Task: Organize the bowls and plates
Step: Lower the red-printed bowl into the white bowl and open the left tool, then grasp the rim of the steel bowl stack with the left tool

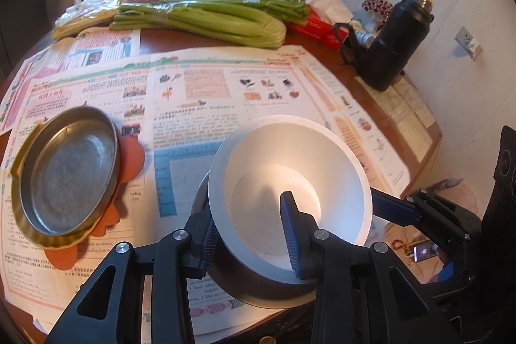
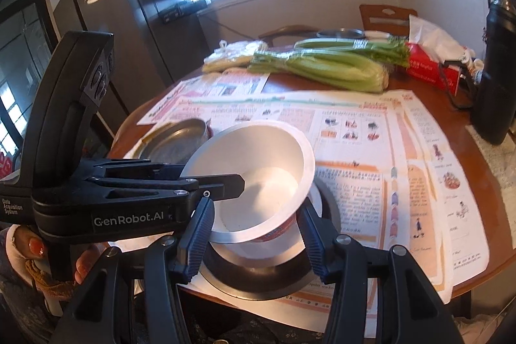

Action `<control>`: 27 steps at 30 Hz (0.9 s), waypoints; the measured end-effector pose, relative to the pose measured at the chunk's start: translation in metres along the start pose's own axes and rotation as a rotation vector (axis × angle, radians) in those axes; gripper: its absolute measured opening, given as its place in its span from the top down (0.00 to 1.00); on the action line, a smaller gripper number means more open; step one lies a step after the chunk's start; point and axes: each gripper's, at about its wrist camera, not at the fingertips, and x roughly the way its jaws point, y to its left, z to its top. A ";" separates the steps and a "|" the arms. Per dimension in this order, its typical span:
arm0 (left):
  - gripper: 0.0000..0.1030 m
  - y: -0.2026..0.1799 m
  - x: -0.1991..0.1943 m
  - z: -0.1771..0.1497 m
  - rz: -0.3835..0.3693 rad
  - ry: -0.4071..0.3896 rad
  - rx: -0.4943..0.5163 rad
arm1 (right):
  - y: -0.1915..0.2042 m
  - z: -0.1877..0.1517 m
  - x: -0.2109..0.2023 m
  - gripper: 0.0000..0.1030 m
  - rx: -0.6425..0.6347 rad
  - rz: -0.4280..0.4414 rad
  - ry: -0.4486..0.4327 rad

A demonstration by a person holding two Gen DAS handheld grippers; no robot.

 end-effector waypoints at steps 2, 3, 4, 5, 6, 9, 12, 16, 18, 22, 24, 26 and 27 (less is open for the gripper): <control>0.64 -0.001 0.003 -0.002 0.012 -0.002 0.010 | -0.002 -0.004 0.006 0.48 0.003 0.005 0.019; 0.63 -0.002 0.004 -0.003 0.023 -0.008 0.019 | -0.003 -0.006 0.007 0.48 0.005 0.005 0.023; 0.63 -0.003 0.004 -0.003 0.032 -0.011 0.023 | -0.004 -0.007 0.008 0.48 0.005 0.005 0.025; 0.63 -0.004 0.004 -0.003 0.036 -0.014 0.028 | -0.005 -0.008 0.008 0.48 0.003 0.003 0.028; 0.63 -0.004 0.004 -0.003 0.038 -0.016 0.031 | -0.006 -0.009 0.008 0.48 0.001 -0.001 0.029; 0.63 -0.006 0.005 -0.004 0.063 -0.023 0.041 | -0.008 -0.009 0.008 0.48 -0.001 -0.011 0.033; 0.63 -0.009 0.005 -0.006 0.087 -0.030 0.060 | -0.010 -0.011 0.007 0.48 0.006 -0.010 0.037; 0.62 -0.009 0.005 -0.006 0.099 -0.032 0.069 | -0.012 -0.012 0.007 0.48 0.003 -0.035 0.041; 0.54 -0.008 0.004 -0.006 0.105 -0.032 0.069 | -0.014 -0.012 0.006 0.48 0.007 -0.028 0.038; 0.46 -0.006 0.002 -0.008 0.129 -0.045 0.069 | -0.019 -0.010 -0.001 0.48 0.020 -0.046 0.019; 0.43 -0.005 0.002 -0.008 0.143 -0.050 0.063 | -0.022 -0.010 -0.002 0.48 0.023 -0.055 0.017; 0.41 -0.003 0.003 -0.009 0.150 -0.050 0.059 | -0.023 -0.010 -0.002 0.48 0.014 -0.078 0.014; 0.41 -0.002 0.004 -0.009 0.152 -0.047 0.056 | -0.023 -0.009 -0.001 0.48 0.012 -0.081 0.014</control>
